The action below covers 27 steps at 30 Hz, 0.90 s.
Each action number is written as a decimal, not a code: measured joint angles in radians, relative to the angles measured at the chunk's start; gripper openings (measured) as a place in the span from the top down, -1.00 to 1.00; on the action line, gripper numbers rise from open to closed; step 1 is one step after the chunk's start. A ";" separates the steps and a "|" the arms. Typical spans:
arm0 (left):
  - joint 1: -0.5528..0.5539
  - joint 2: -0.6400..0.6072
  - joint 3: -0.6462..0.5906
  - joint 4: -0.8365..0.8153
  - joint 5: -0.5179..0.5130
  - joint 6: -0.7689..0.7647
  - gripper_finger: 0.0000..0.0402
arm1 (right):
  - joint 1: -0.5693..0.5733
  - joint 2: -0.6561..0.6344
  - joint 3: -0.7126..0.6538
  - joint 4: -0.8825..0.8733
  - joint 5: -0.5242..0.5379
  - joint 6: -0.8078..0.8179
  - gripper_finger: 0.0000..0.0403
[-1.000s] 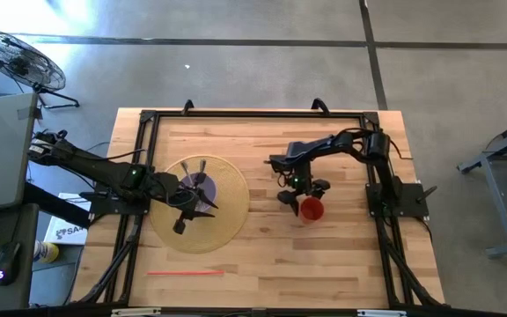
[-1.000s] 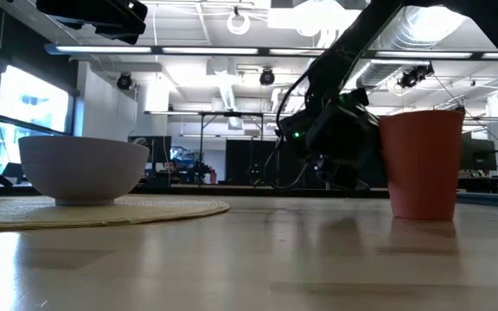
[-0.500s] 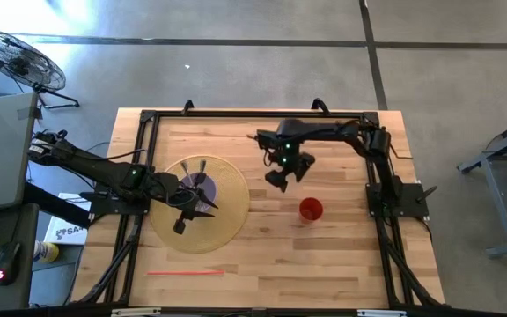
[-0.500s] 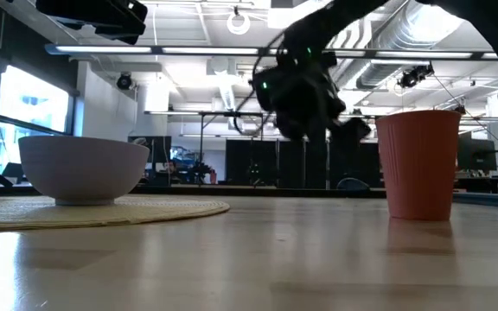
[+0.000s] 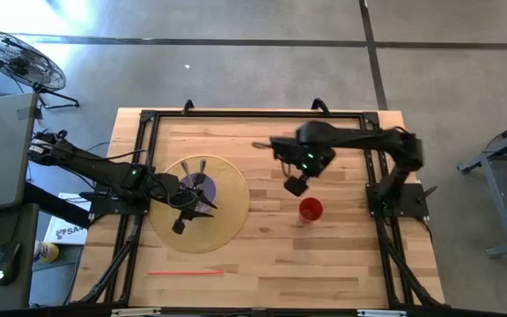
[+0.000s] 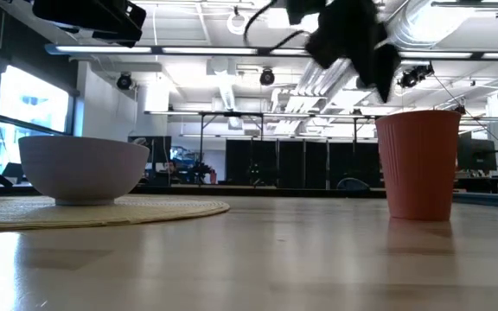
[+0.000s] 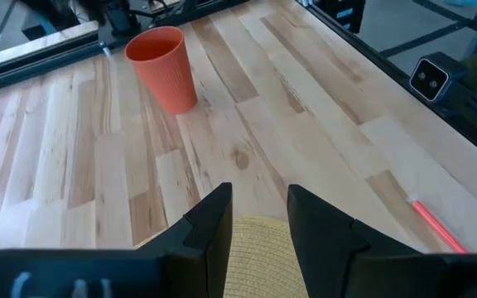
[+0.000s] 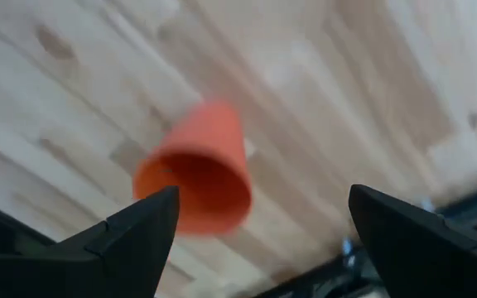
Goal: Pick & Place Utensil
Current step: Put the orange cup on the brown placemat
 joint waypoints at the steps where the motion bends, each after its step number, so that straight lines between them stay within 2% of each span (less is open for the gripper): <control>1: 0.000 0.000 0.000 0.001 0.000 0.000 0.43 | 0.027 -0.038 -0.032 0.002 0.003 0.039 -0.72; 8: 0.000 0.000 0.000 0.007 0.000 0.000 0.43 | 0.265 -0.309 -0.302 0.122 0.012 0.341 -0.72; 14: 0.000 0.000 0.000 0.009 0.000 0.000 0.43 | 0.493 -0.469 -0.541 0.281 0.042 0.525 -0.72; 18: 0.000 0.000 0.000 0.009 0.000 0.000 0.43 | 0.589 -0.508 -0.694 0.439 0.067 0.581 -0.72; 24: 0.000 0.000 0.000 0.008 0.000 0.000 0.43 | 0.634 -0.510 -0.898 0.743 0.075 0.704 -0.72; 27: 0.000 0.000 0.000 0.008 0.000 0.000 0.43 | 0.667 -0.510 -0.976 0.870 0.143 0.736 -0.72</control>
